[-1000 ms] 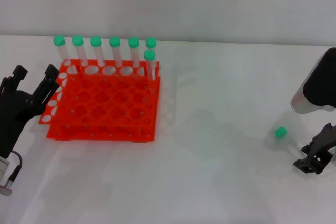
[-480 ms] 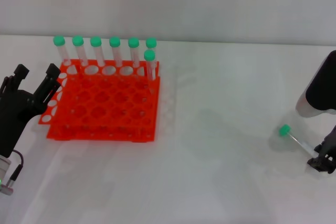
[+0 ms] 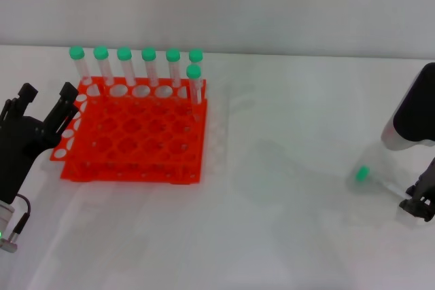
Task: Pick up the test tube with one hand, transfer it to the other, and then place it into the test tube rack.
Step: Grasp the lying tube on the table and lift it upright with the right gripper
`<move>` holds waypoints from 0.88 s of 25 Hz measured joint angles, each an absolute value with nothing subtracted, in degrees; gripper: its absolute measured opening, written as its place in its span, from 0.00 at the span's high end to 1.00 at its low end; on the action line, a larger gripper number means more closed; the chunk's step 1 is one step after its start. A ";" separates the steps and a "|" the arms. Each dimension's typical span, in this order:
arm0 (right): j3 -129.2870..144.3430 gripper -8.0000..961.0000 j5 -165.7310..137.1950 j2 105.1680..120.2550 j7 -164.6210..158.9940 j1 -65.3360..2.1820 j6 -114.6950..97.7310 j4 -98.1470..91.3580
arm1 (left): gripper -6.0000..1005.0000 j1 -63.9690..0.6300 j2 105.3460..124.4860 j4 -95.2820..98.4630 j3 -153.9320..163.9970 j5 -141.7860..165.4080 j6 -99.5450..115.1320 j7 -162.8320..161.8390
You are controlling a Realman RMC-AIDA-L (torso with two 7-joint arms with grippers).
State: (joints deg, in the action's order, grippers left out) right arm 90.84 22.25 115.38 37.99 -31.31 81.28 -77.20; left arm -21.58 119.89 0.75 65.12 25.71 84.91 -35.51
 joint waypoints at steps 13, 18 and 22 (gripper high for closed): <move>90.99 0.81 22.25 115.39 38.12 -33.65 81.34 -73.00 | 0.20 -21.48 119.84 0.92 65.12 25.83 84.90 -35.51; 90.93 0.81 22.40 115.36 38.13 -33.93 80.87 -71.88 | 0.20 -21.55 119.81 0.90 65.12 25.84 84.90 -35.51; 90.24 0.81 22.56 115.52 38.13 -33.09 80.73 -73.33 | 0.20 -21.31 119.80 0.92 65.12 25.84 85.01 -35.51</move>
State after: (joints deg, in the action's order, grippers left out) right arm 90.24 22.56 115.52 38.13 -33.09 80.73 -73.33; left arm -21.31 119.80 0.92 65.12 25.84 85.01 -35.51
